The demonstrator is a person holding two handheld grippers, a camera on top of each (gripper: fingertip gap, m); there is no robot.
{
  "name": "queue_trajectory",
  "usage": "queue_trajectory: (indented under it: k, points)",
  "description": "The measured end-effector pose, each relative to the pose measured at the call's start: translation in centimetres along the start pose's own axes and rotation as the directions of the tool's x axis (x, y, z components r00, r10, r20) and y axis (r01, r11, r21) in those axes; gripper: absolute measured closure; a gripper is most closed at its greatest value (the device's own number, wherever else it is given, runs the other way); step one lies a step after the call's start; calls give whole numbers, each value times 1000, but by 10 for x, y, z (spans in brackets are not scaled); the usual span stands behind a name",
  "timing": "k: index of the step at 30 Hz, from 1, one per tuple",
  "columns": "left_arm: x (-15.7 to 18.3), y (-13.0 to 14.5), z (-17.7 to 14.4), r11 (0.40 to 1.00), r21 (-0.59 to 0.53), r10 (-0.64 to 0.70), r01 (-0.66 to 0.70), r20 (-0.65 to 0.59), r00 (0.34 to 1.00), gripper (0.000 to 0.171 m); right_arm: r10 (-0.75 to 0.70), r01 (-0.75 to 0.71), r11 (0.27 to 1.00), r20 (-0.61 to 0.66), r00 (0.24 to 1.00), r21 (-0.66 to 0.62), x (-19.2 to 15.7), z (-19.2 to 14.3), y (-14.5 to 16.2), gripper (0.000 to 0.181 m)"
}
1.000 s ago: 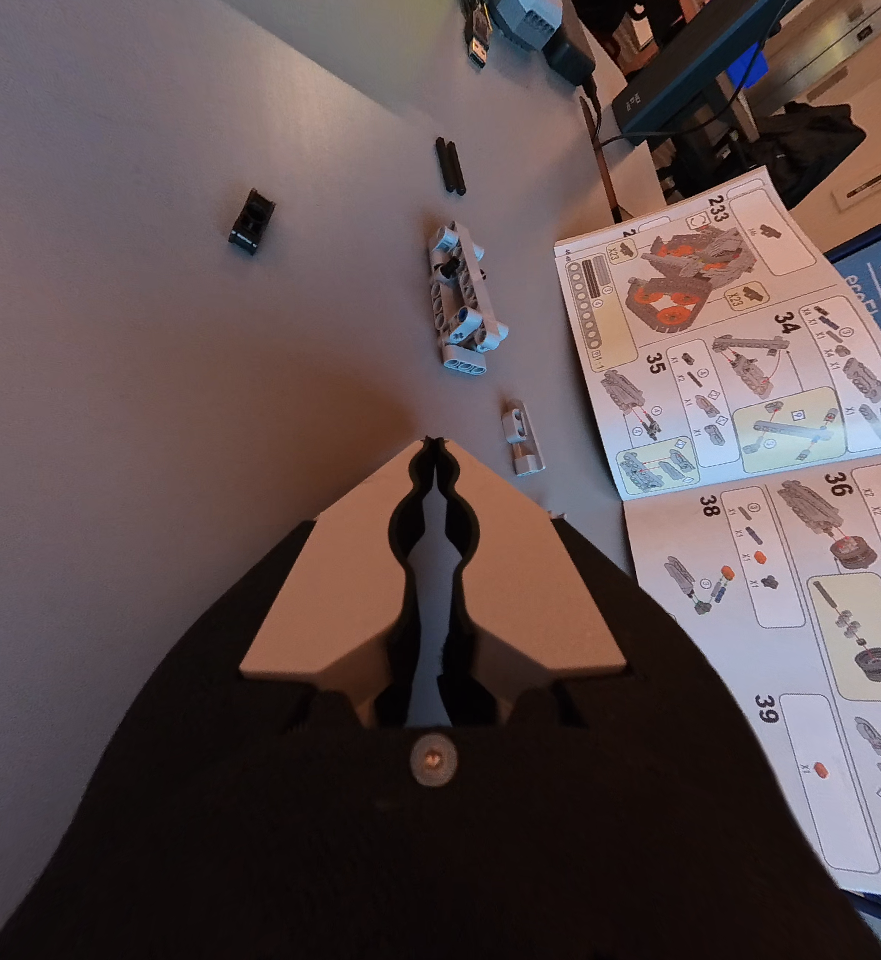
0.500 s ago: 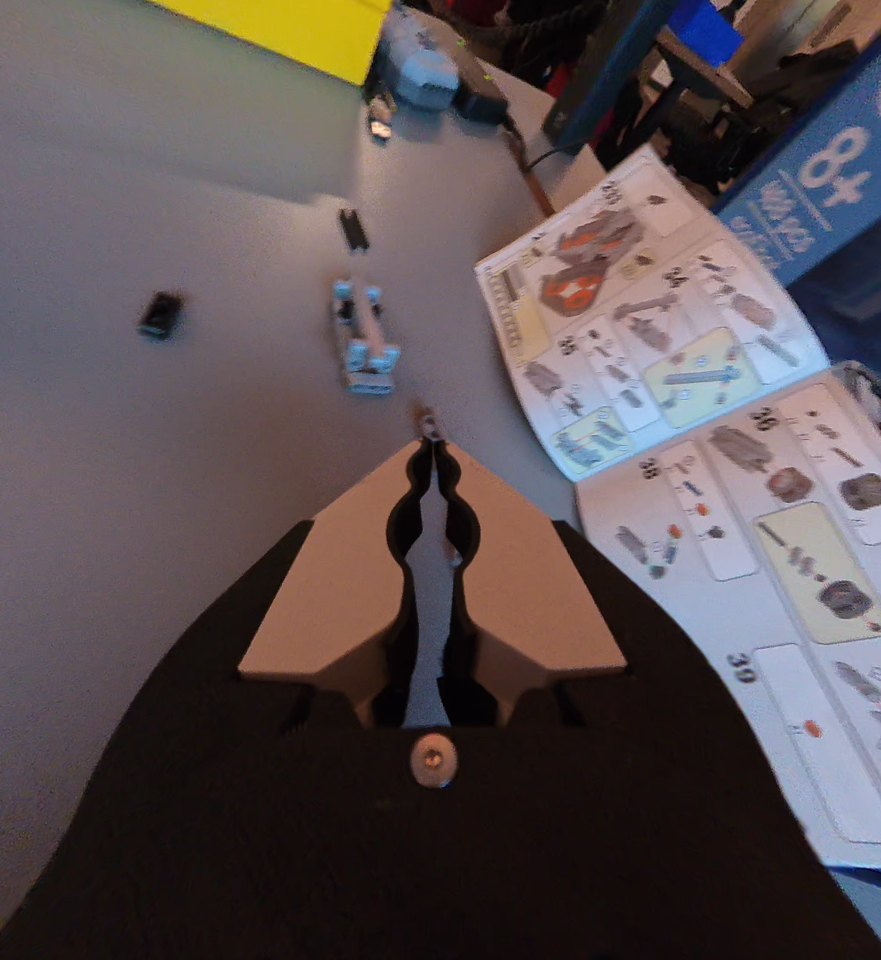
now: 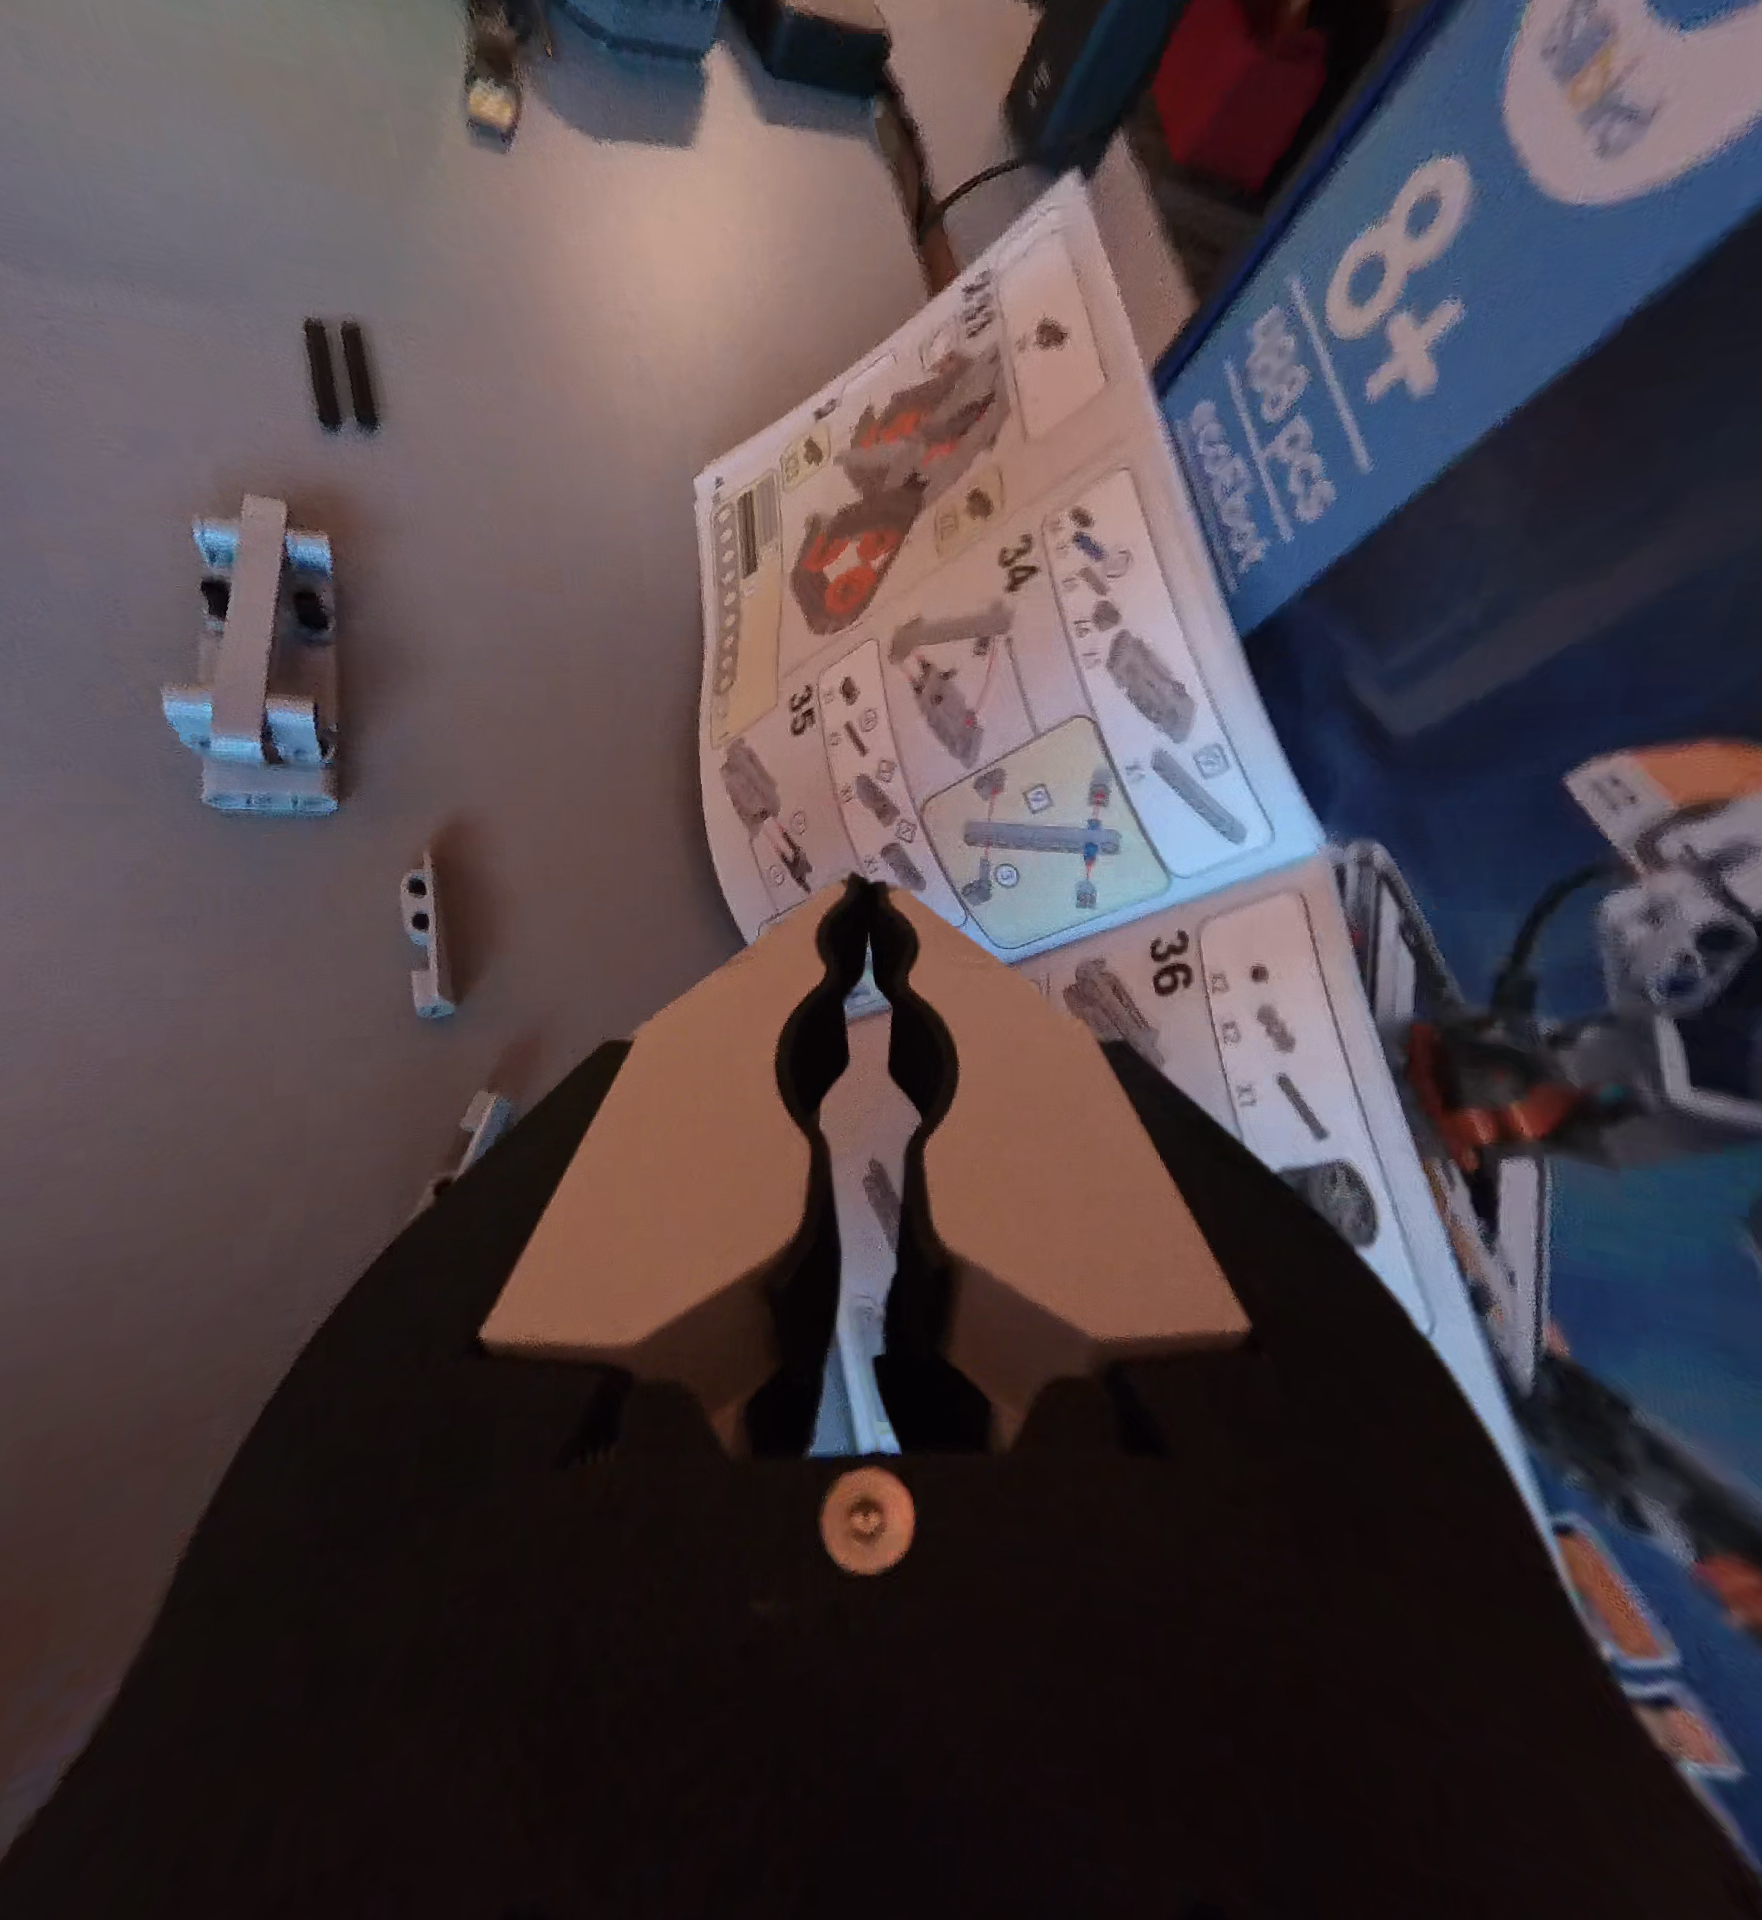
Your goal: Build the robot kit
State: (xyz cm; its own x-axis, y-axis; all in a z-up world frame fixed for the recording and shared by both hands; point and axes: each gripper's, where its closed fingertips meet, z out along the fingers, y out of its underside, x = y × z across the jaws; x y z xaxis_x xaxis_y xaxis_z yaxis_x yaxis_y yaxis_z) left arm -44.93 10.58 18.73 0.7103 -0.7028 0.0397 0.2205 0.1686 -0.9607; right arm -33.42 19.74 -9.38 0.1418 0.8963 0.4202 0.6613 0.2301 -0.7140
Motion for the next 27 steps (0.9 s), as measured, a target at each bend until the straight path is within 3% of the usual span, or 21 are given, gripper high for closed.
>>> queue_trajectory:
  k: [3, 6, 13, 19, 27]
  points:
    - [1, 10, 9, 997, -51, -56, 55, -20, 998, 130, -108, 103, 991, -57, 993, -84, 17, 0, 6, 181]
    - [3, 17, 14, 995, -84, -58, 56, -12, 998, 130, -75, 74, 996, -23, 997, -53, 9, 6, 3, 181]
    - [20, 24, 31, 994, -75, -78, 74, -61, 995, 132, -58, 54, 998, -116, 992, -35, 16, 24, 9, 181]
    - [20, 44, 41, 986, -152, -79, 69, -60, 995, 131, -37, 34, 999, -121, 992, -26, 16, 25, 8, 181]
    - [33, 51, 48, 975, -172, -167, 144, -130, 977, 130, -27, 24, 999, -125, 992, -22, 12, 23, 4, 181]
